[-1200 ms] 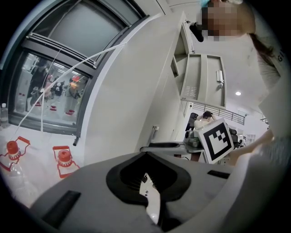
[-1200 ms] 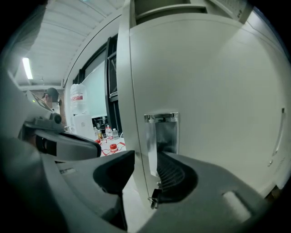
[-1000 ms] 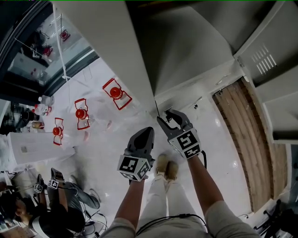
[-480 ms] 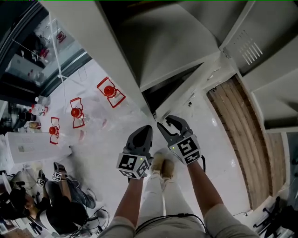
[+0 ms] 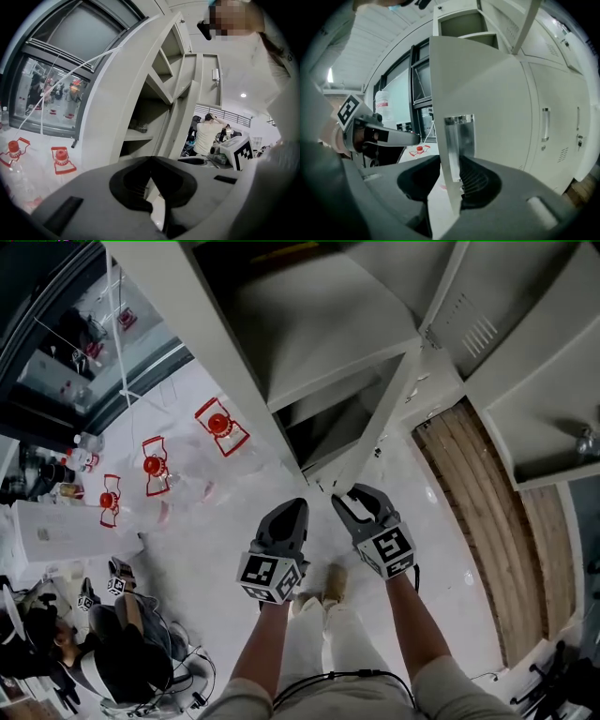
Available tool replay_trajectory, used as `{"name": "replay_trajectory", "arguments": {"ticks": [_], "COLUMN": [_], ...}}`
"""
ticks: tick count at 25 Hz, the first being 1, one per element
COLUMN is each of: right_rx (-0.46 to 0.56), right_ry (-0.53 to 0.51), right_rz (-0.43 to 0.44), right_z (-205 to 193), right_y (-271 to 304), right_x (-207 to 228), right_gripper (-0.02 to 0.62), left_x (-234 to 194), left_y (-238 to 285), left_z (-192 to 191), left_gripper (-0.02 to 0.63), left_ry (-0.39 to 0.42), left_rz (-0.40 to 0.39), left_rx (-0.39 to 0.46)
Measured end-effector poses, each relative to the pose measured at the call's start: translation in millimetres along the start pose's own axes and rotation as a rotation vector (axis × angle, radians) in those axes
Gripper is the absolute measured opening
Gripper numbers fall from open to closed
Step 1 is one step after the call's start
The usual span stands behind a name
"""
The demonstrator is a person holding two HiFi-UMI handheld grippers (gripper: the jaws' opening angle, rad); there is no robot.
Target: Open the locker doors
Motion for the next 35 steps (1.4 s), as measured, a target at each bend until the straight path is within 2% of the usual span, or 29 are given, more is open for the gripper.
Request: {"name": "replay_trajectory", "arguments": {"ticks": [13, 20, 30, 35], "right_rx": [0.026, 0.02, 0.013, 0.021], "right_ry": [-0.045, -0.038, -0.007, 0.06], "right_rz": [-0.015, -0.037, -0.116, -0.185], "right_z": [-24, -39, -59, -71], "right_y": [-43, -73, -114, -136], "right_x": [11, 24, 45, 60], "right_gripper": [0.13, 0.132, 0.114, 0.094], "left_x": [10, 33, 66, 81], "left_y": [-22, -30, -35, -37], "left_z": [-13, -26, -33, -36], "left_gripper": [-0.002, -0.002, -0.002, -0.002], "left_ry": [-0.006, -0.024, -0.011, -0.002], "left_rz": [0.055, 0.075, 0.09, 0.092], "left_rx": [0.029, 0.043, 0.057, 0.058]}}
Point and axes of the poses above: the fingertips, and each gripper's own axes: y forward along the fingers, x to its right, z out of its top, the point moved 7 cm from there along -y, backward along the fingers, and after that the axes turned 11 degrees about -x, right-handed, at the moved point
